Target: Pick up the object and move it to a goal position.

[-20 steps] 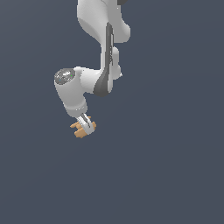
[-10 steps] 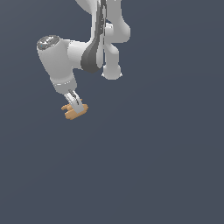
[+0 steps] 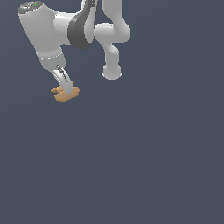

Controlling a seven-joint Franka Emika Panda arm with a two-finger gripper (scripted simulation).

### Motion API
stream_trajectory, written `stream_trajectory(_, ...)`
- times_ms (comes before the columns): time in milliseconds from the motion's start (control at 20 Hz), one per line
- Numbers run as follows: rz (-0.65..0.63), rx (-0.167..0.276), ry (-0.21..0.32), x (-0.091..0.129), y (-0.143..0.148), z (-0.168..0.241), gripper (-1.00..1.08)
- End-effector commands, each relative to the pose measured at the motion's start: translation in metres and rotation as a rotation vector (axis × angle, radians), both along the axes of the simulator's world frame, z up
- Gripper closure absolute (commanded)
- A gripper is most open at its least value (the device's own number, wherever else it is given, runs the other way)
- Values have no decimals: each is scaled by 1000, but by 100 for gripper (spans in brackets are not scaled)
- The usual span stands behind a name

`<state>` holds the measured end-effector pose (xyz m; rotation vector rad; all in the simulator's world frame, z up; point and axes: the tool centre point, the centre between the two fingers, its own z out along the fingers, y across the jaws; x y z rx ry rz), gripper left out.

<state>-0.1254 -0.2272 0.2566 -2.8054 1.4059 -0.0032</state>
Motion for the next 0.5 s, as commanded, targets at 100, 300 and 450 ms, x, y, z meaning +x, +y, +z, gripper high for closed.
stream_trajectory(100, 1, -1, 3, -14, -10, 21, 108)
stream_trajectory(300, 1, -2, 3, -20, -16, 32, 108)
stream_trajectory(450, 1, -2, 4, -21, -17, 34, 108)
